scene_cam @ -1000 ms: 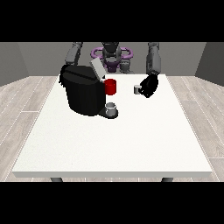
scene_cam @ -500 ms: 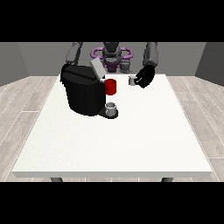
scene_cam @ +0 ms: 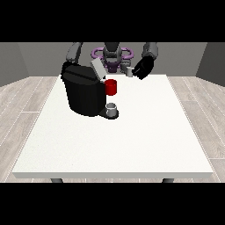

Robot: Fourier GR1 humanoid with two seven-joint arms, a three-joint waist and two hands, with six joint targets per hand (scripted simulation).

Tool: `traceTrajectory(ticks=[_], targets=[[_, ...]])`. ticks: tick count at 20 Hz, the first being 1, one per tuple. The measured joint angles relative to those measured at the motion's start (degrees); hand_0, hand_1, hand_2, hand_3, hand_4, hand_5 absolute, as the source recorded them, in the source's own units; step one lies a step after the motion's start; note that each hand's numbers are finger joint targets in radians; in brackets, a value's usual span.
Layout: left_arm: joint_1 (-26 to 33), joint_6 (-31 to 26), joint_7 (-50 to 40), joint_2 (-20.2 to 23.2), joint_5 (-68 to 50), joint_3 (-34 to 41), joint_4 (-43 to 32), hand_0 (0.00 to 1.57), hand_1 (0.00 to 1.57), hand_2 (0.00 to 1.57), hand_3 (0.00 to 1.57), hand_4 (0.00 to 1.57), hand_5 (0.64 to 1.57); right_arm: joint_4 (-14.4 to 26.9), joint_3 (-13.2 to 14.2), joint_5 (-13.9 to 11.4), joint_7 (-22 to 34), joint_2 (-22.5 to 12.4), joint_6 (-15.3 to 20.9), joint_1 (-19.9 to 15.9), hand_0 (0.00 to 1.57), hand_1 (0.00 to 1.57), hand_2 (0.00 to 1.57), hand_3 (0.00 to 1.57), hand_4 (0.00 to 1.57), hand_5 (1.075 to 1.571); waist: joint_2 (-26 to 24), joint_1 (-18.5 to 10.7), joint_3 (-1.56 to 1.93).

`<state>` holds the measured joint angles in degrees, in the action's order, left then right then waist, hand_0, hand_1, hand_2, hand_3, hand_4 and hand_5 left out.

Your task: Insert the coffee pod into the coffee machine and close the lid

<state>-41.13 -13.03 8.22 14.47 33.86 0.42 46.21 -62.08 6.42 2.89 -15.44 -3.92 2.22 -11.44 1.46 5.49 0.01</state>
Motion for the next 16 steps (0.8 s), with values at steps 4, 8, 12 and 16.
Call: traceTrajectory(ticks=[4,8,12,16], targets=[[-3.45,-1.92,-3.43,-0.61,-0.86,1.01,1.32,1.36,1.36,1.41,1.36,0.66,1.571,-0.25,-0.39,-0.23,0.34,-0.39,-0.36,-0.16,0.00,0.00,0.00,0.00,0.31,1.571,-0.41,0.79,0.00],[-6.49,-2.45,-6.22,-1.30,-2.54,3.08,1.84,1.41,1.41,1.44,1.37,0.62,1.571,-0.91,-0.18,0.13,0.68,-1.42,-1.32,-0.91,0.00,0.00,0.00,0.00,0.20,1.571,0.37,1.88,0.00],[-9.91,-2.18,-8.09,-0.45,-3.30,5.05,1.37,1.38,1.38,1.41,1.25,0.60,1.571,-1.83,-0.29,0.90,-0.29,-1.65,-2.94,-1.38,0.00,0.00,0.00,0.00,0.21,1.571,2.64,3.79,0.01],[-12.14,-1.06,-8.31,0.54,-3.79,6.79,0.01,1.42,1.42,1.45,1.36,0.64,1.571,-3.16,-0.37,1.13,-0.71,-1.66,-3.14,-2.46,0.00,0.00,0.00,0.00,0.23,1.571,5.48,5.42,0.00]])
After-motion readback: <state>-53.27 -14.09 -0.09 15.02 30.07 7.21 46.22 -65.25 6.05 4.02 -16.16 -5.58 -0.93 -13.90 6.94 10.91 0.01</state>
